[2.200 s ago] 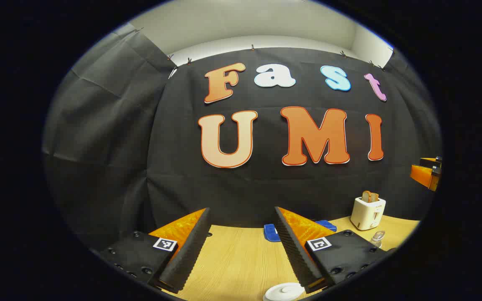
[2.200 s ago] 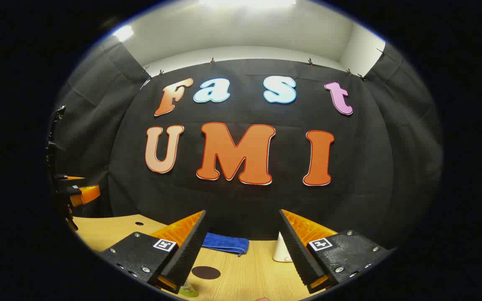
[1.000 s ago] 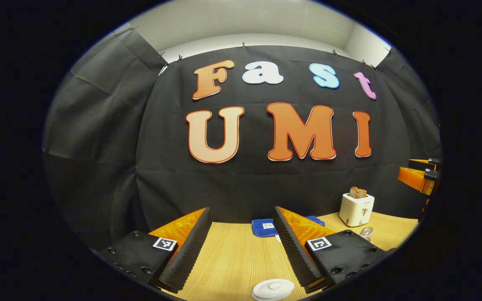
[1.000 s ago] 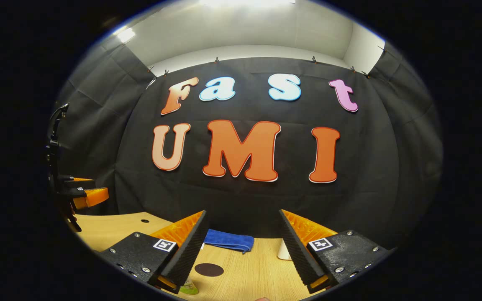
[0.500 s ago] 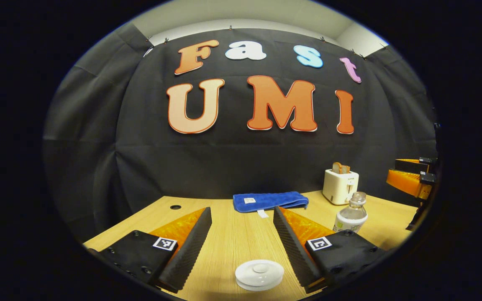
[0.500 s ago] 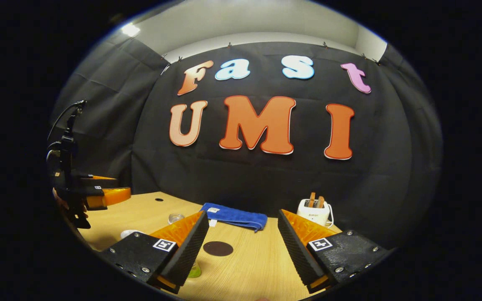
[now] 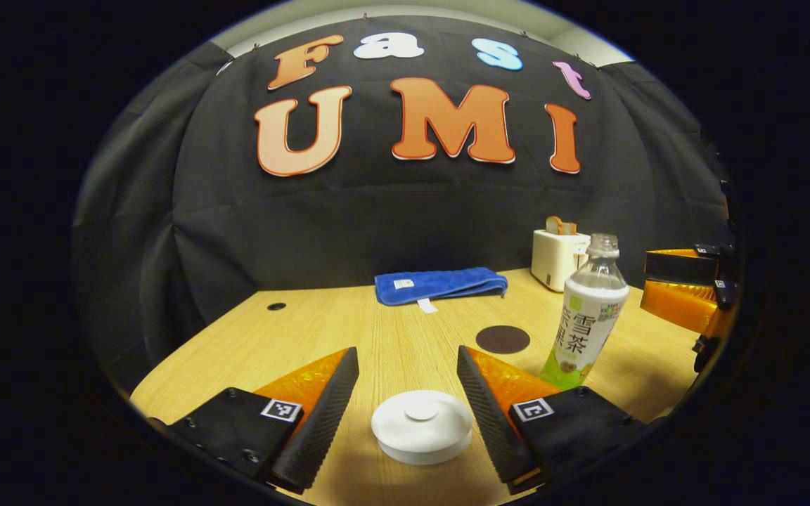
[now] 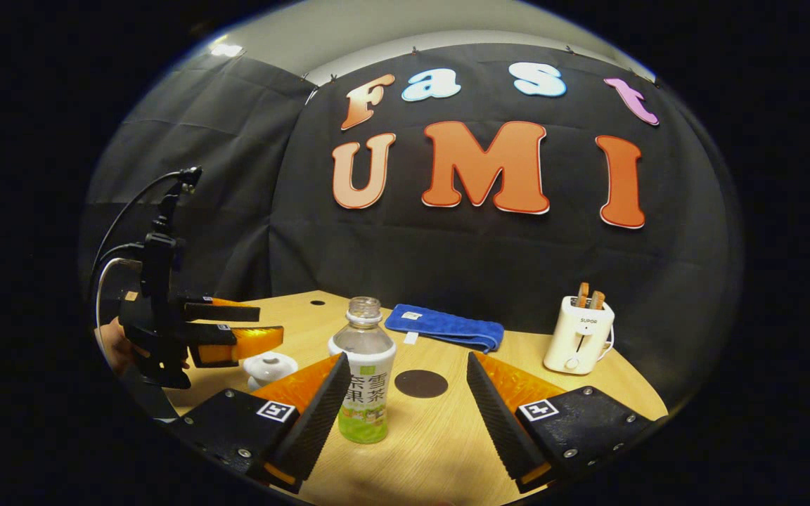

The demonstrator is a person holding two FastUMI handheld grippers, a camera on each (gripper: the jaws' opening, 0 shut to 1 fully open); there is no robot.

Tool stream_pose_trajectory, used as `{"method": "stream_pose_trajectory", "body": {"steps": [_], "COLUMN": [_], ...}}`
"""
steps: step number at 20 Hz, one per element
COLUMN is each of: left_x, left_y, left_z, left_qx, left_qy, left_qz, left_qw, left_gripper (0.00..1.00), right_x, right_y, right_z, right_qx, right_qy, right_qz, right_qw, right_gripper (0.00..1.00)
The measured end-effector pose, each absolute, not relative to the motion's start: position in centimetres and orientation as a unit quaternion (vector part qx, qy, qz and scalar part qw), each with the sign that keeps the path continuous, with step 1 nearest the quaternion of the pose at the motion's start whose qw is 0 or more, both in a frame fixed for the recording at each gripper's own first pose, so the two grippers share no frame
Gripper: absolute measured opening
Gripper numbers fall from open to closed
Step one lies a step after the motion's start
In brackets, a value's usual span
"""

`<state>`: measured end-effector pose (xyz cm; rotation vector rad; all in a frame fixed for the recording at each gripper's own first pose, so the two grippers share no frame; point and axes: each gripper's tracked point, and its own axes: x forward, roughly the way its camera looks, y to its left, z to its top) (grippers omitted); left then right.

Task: Open the teacup lid with one hand, grasp the water bottle and pour water into the teacup with the other hand; after pouring, place the water bottle on the coaster and then close the teacup lid.

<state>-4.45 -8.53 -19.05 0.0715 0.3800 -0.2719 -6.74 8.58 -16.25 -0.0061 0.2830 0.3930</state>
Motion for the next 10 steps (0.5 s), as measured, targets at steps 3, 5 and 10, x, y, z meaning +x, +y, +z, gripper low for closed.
{"method": "stream_pose_trajectory", "body": {"steps": [3,5,10], "left_x": [-4.8,-4.9,-4.8], "left_y": [-8.8,-8.9,-8.9], "left_z": [-20.7,-21.8,-23.1], "left_qx": [0.040,0.044,0.052], "left_qy": [0.207,0.220,0.233], "left_qz": [-0.140,-0.142,-0.142], "left_qw": [0.967,0.964,0.961], "left_gripper": [0.86,0.79,0.69], "right_x": [-7.0,-7.1,-7.3], "right_y": [9.4,9.8,10.5], "right_z": [-17.7,-18.6,-19.4], "right_qx": [-0.006,-0.007,-0.006], "right_qy": [0.156,0.167,0.178], "right_qz": [0.207,0.212,0.222], "right_qw": [0.966,0.963,0.959], "right_gripper": [1.00,0.99,0.99]}}
